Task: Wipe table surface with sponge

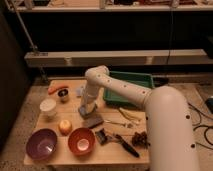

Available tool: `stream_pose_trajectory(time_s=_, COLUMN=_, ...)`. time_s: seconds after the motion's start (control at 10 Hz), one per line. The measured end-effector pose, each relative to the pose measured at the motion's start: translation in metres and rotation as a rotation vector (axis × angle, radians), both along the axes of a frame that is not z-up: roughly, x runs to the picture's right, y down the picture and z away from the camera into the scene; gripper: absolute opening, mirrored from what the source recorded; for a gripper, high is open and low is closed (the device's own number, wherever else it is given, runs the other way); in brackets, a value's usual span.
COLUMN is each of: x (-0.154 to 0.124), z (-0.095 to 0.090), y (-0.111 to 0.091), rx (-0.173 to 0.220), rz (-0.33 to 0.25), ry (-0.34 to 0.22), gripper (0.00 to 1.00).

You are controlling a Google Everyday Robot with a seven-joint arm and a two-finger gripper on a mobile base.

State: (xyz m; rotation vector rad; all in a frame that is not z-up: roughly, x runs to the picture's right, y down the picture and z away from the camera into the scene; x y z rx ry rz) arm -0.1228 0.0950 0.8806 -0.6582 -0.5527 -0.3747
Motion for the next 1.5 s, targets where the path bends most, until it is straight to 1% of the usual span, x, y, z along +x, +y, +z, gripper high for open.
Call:
stream_pose_trajectory(time_s=0.1, x=0.0, z=0.002, y=0.001, rx=-0.001, rz=-0.006, ry=0.003, gripper=0.0)
stream_pose_trajectory(time_s=0.4, x=0.001, z=0.004, y=0.009, rx=-0.021, rz=-0.036, ry=0.017, gripper=0.0)
stream_pose_trajectory(time_s=0.7, x=0.013, z=0.009, y=0.012, rx=-0.03, rz=-0.04, ry=0.052, gripper=0.0)
stream_pose_trajectory(time_s=1.0, x=0.027, z=0.02, y=0.002, rx=-0.025, rz=-0.027, ry=0.086, gripper=0.0)
stream_pose_trajectory(time_s=1.2, x=0.029, z=0.038, y=-0.012, rx=-0.021, rz=-0.024, ry=0.101, gripper=0.0)
stream_pose_trajectory(time_s=1.4, x=0.026, z=0.047, y=-0.021, rx=-0.016, rz=-0.013, ry=0.095, gripper=0.0)
stream_pose_trajectory(time_s=1.5, x=0.02, z=0.048, y=-0.027, rx=-0.009, rz=-0.009, ry=0.086, gripper=0.0)
